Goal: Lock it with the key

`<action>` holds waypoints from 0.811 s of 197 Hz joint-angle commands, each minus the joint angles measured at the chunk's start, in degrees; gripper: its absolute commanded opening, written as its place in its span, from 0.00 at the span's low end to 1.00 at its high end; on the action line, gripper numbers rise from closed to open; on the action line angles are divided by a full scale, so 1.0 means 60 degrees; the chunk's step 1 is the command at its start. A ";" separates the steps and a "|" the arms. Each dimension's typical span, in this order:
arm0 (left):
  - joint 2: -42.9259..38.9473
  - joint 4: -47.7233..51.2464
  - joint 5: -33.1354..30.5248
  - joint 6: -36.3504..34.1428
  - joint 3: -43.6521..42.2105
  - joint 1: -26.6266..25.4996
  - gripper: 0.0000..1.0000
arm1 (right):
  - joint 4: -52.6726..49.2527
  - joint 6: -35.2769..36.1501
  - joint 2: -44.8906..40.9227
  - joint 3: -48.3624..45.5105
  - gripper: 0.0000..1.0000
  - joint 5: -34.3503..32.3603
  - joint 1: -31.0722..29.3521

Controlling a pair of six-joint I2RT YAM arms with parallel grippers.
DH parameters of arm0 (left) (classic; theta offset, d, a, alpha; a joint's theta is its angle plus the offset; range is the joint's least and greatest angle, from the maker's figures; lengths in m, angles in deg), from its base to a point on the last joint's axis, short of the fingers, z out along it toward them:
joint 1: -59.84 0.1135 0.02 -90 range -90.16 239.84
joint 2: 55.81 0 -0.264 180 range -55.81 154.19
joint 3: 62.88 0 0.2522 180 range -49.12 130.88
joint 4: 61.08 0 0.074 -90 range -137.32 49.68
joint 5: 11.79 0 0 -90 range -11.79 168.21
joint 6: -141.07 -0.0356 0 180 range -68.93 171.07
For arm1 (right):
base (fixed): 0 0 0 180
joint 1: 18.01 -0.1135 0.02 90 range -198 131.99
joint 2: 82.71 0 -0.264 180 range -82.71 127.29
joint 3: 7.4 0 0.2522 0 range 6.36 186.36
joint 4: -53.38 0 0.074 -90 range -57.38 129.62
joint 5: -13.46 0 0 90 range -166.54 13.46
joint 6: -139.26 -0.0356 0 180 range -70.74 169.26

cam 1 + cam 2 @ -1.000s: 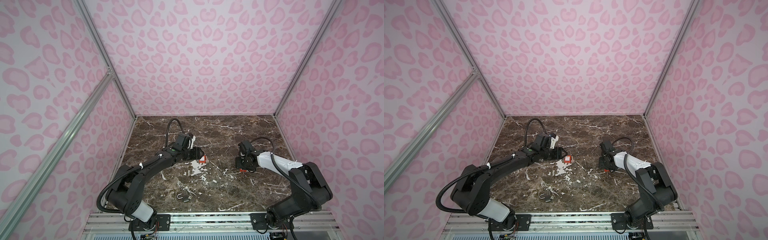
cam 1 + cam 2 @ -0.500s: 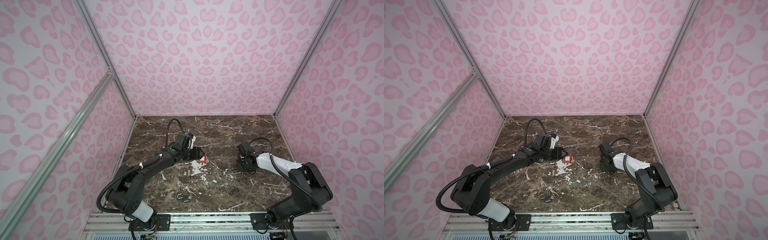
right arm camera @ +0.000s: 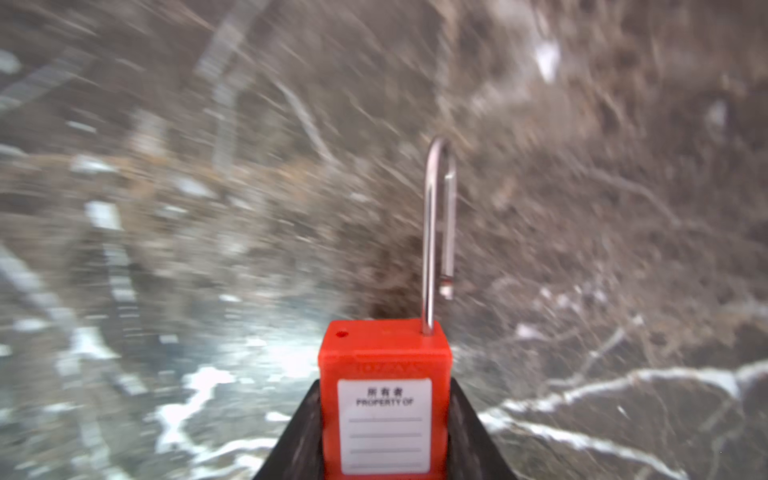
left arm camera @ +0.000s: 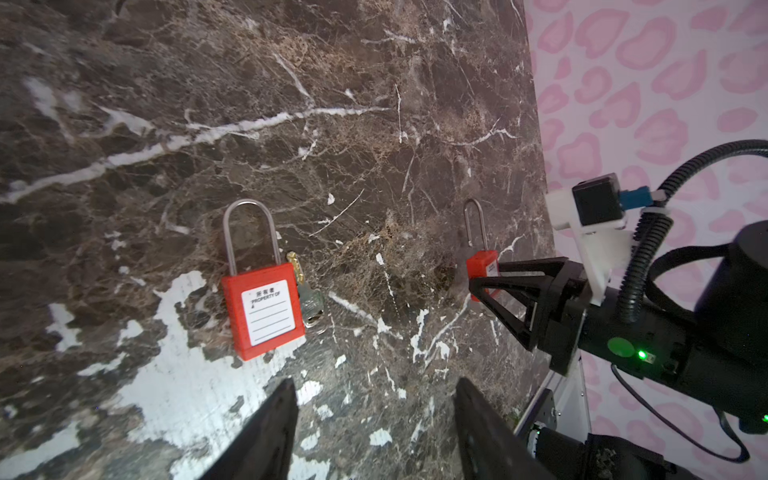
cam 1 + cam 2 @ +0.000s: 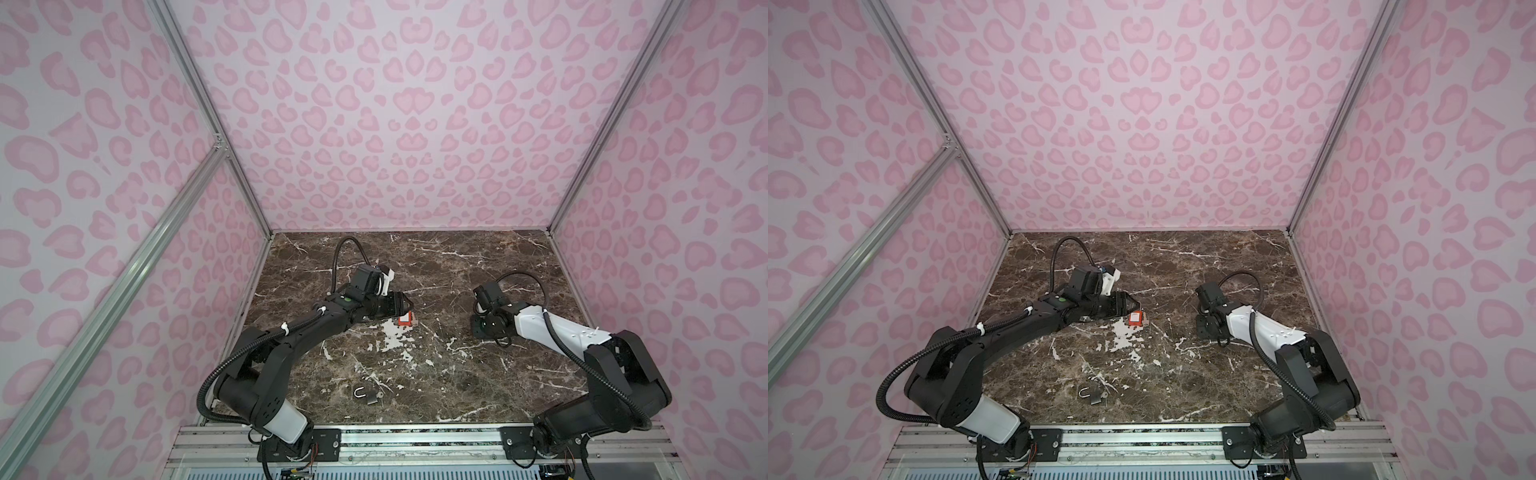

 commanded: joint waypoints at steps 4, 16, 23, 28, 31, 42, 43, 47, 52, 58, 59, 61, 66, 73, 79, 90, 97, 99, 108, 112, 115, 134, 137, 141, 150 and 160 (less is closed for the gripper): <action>0.0231 -0.1196 0.0777 0.0617 0.0065 0.0024 0.62 | 0.0600 0.0421 0.0065 0.0651 0.37 0.0949 -0.0293; 0.0430 -0.1459 0.1139 0.0795 0.0177 0.0034 0.62 | 0.0693 0.0590 0.0118 0.0994 0.36 0.1244 -0.0510; 0.0514 -0.1590 0.1281 0.0911 0.0245 0.0037 0.62 | 0.0790 0.0714 0.0140 0.1122 0.36 0.1464 -0.0655; 0.0544 -0.1707 0.1358 0.0998 0.0261 0.0033 0.62 | 0.0874 0.0781 0.0151 0.1209 0.36 0.1625 -0.0746; 0.0565 -0.1781 0.1398 0.1029 0.0264 0.0034 0.62 | 0.0926 0.0801 0.0146 0.1260 0.36 0.1693 -0.0807; 0.0623 -0.2119 0.1519 0.1230 0.0227 0.0039 0.62 | 0.1106 0.0833 0.0147 0.1375 0.36 0.1965 -0.0972; 0.0632 -0.2148 0.1534 0.1240 0.0219 0.0036 0.62 | 0.1120 0.0833 0.0147 0.1378 0.36 0.1988 -0.0999; 0.0662 -0.2277 0.1580 0.1312 0.0212 0.0026 0.62 | 0.1174 0.0815 0.0147 0.1406 0.36 0.2089 -0.1053; 0.0713 -0.2430 0.1654 0.1416 0.0198 0.0033 0.61 | 0.1223 0.0797 0.0133 0.1427 0.36 0.2192 -0.1102; 0.0789 -0.2471 0.1753 0.1526 0.0189 0.0034 0.61 | 0.1282 0.0765 0.0132 0.1467 0.36 0.2275 -0.1174; 0.0803 -0.2470 0.1776 0.1541 0.0193 0.0034 0.61 | 0.1289 0.0762 0.0125 0.1461 0.36 0.2289 -0.1181; 0.0825 -0.2708 0.1810 0.1572 0.0196 0.0023 0.61 | 0.1305 0.0753 0.0120 0.1464 0.36 0.2318 -0.1197; 0.0893 -0.2836 0.1888 0.1640 0.0222 0.0019 0.60 | 0.1370 0.0746 0.0096 0.1447 0.36 0.2389 -0.1262; 0.0945 -0.2904 0.1968 0.1699 0.0236 0.0019 0.60 | 0.1467 0.0755 0.0062 0.1417 0.36 0.2482 -0.1336; 0.0985 -0.2924 0.1987 0.1717 0.0242 0.0006 0.59 | 0.1537 0.0760 0.0017 0.1378 0.36 0.2534 -0.1413; 0.1011 -0.2924 0.1989 0.1717 0.0263 -0.0010 0.59 | 0.1683 0.0788 -0.0042 0.1316 0.36 0.2594 -0.1524; 0.1022 -0.2931 0.2010 0.1714 0.0270 -0.0022 0.59 | 0.1783 0.0803 -0.0085 0.1273 0.36 0.2646 -0.1573; 0.1034 -0.2937 0.2015 0.1728 0.0270 -0.0020 0.59 | 0.1820 0.0815 -0.0108 0.1256 0.36 0.2660 -0.1581; 0.1052 -0.2939 0.2054 0.1732 0.0285 -0.0025 0.58 | 0.1996 0.0869 -0.0143 0.1202 0.36 0.2826 -0.1616; 0.1067 -0.2939 0.2068 0.1726 0.0285 -0.0025 0.58 | 0.2070 0.0851 -0.0158 0.1175 0.36 0.2889 -0.1631; 0.1067 -0.2939 0.2082 0.1729 0.0287 -0.0025 0.58 | 0.2121 0.0835 -0.0160 0.1164 0.36 0.2939 -0.1628; 0.1089 -0.2939 0.2120 0.1727 0.0306 -0.0040 0.57 | 0.2369 0.0819 -0.0125 0.1162 0.36 0.3101 -0.1685; 0.1093 -0.2946 0.2120 0.1723 0.0313 -0.0053 0.57 | 0.2389 0.0824 -0.0108 0.1183 0.36 0.3108 -0.1702; 0.1082 -0.2939 0.2120 0.1722 0.0308 -0.0054 0.57 | 0.2401 0.0812 -0.0083 0.1200 0.36 0.3125 -0.1710; 0.1083 -0.2939 0.2134 0.1732 0.0311 -0.0063 0.57 | 0.2423 0.0826 -0.0009 0.1275 0.36 0.3216 -0.1705; 0.1100 -0.2939 0.2134 0.1730 0.0318 -0.0076 0.56 | 0.2426 0.0847 0.0052 0.1352 0.35 0.3283 -0.1716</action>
